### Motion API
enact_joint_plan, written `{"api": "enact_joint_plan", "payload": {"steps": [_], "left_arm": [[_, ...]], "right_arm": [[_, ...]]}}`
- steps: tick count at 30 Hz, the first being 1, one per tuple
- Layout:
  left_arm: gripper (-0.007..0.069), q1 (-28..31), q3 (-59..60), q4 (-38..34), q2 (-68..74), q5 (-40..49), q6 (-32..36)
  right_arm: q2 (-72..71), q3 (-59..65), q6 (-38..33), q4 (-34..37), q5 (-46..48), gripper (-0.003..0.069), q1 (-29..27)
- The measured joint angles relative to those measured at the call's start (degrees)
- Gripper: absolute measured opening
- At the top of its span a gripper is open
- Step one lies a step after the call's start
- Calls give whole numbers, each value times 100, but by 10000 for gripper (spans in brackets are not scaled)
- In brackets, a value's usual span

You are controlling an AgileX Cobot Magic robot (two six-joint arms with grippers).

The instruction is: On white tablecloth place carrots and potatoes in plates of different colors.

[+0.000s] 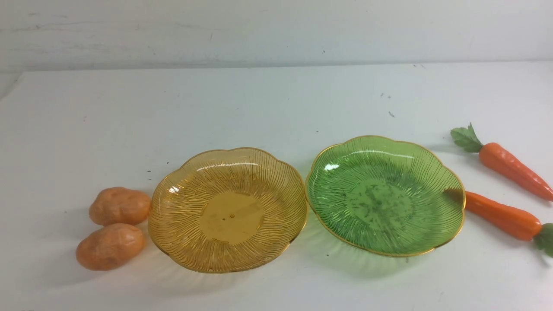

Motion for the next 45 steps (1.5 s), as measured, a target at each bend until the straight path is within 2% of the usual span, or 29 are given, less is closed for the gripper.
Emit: {"api": "enact_joint_plan", "payload": {"steps": [1, 2, 6, 10, 12, 15, 18, 22, 27, 30, 32, 39, 45], "left_arm": [[-3, 0, 0, 0, 0, 0, 0], [-3, 0, 0, 0, 0, 0, 0], [-3, 0, 0, -6, 0, -5, 0], [-3, 0, 0, -6, 0, -18, 0], [-3, 0, 0, -6, 0, -16, 0], [-3, 0, 0, -6, 0, -21, 0], [-3, 0, 0, -6, 0, -21, 0], [-3, 0, 0, -6, 0, -21, 0], [-3, 0, 0, -6, 0, -21, 0], [-3, 0, 0, -6, 0, -21, 0], [-3, 0, 0, -6, 0, -21, 0], [-3, 0, 0, -6, 0, -21, 0], [-3, 0, 0, -6, 0, -21, 0]], "right_arm": [[0, 0, 430, 854, 0, -17, 0], [0, 0, 575, 1352, 0, -17, 0], [0, 0, 814, 2703, -88, -17, 0], [0, 0, 750, 3019, -349, -17, 0], [0, -106, 293, 2985, -273, -17, 0], [54, -870, -454, 2596, -176, -17, 0], [885, -2034, -623, 1514, 186, -15, 0], [2658, -3117, 306, -579, 1947, -14, 0], [4284, -3518, 1302, -2257, 3128, -14, 0], [5061, -3704, 1460, -2714, 3202, -14, 0], [6095, -4090, 1460, -2864, 3222, -14, 0], [7955, -5179, 1290, -2852, 2877, -14, -221], [9043, -6100, 636, -2554, 3151, -14, -626]]}}
